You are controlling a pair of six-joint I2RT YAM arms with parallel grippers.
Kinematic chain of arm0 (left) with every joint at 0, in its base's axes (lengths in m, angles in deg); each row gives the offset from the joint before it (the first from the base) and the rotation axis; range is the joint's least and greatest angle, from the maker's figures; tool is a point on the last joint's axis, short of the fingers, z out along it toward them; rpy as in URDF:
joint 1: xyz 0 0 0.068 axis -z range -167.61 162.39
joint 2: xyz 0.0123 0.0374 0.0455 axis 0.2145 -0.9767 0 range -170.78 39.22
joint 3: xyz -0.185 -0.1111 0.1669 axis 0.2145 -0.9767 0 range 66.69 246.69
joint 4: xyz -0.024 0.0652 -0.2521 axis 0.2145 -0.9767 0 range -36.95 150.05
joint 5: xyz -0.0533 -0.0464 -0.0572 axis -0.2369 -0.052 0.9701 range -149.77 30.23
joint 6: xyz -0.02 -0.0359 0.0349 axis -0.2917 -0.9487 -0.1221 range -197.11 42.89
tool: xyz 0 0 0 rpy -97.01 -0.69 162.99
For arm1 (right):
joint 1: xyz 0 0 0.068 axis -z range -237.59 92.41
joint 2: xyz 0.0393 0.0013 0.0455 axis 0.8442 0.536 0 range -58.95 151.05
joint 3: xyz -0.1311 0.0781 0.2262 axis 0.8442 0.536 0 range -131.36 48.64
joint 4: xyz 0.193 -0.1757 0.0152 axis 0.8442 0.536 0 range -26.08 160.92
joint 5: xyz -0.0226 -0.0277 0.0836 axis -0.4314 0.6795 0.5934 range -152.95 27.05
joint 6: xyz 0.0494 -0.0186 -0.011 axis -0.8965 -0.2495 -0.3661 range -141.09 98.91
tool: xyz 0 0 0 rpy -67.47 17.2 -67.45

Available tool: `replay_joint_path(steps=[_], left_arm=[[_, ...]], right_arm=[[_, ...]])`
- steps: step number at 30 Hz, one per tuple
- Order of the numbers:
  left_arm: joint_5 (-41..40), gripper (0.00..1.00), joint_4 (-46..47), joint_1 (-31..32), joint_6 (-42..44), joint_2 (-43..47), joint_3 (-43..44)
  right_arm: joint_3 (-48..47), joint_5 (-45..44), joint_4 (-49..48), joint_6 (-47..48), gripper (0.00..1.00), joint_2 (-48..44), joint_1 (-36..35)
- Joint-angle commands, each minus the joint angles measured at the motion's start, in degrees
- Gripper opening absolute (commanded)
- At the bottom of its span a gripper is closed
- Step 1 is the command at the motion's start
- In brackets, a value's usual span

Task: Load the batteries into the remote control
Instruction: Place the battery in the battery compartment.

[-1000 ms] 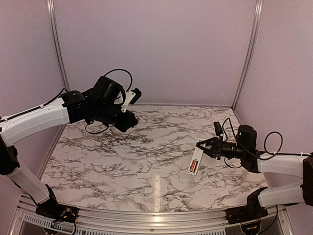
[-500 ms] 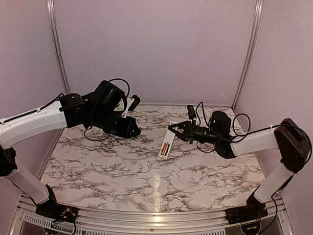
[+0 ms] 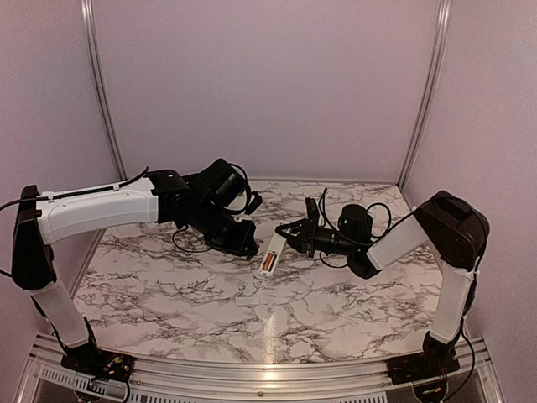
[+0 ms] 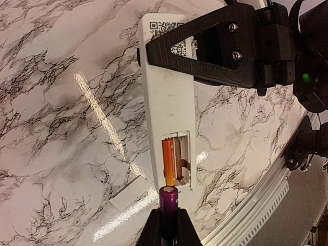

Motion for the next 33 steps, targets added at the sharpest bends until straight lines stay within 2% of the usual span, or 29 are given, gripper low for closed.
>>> replay_joint_path(steps=[1, 9, 33], left_arm=[[2.4, 0.0, -1.72, 0.26, 0.4, -3.89, 4.43], [2.21, 0.0, -5.92, 0.26, 1.75, -9.03, 8.29], [-1.03, 0.01, -13.83, 0.17, 1.8, -18.76, 18.1]], right_arm=[[-4.21, 1.13, -4.0, -1.3, 0.0, 1.54, -0.64], [-7.1, 1.36, -3.47, -2.73, 0.0, 4.46, -0.6], [-7.03, 0.65, -7.14, -6.22, 0.0, 5.62, -0.74]])
